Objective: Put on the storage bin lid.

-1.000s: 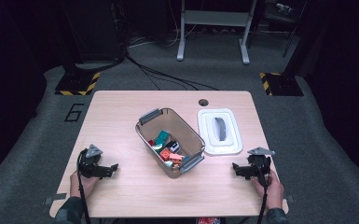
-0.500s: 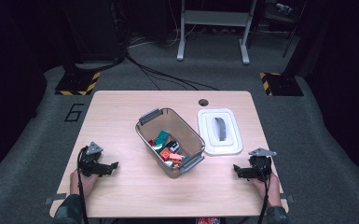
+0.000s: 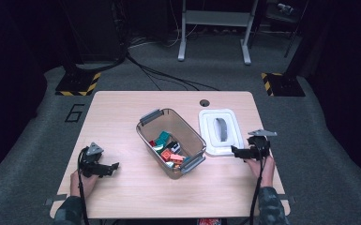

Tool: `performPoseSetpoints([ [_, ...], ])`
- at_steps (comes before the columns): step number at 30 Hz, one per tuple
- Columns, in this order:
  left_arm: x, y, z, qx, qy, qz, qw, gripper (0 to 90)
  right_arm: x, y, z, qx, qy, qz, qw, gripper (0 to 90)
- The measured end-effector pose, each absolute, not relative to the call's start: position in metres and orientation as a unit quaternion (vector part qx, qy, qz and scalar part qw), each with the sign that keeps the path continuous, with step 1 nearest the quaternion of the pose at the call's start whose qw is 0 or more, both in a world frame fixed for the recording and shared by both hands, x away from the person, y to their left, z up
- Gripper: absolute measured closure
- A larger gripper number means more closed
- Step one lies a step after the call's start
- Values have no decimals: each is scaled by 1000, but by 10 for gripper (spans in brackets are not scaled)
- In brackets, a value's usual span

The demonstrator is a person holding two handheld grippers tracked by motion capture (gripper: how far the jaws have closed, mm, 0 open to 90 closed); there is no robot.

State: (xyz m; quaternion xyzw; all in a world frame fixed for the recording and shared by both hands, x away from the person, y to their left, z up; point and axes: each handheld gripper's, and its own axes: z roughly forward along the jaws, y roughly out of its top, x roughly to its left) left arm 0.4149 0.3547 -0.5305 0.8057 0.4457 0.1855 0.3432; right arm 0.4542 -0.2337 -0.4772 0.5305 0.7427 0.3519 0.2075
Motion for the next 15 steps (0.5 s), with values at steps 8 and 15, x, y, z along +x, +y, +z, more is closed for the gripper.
performPoseSetpoints([
  [8,415,355,-531,805,446,185,344,20,509,-201,-478,551,740,341,182,91],
  [15,415,355,-530,807,445,185,342,20,541,-184,-475,568,735,324,180,322],
])
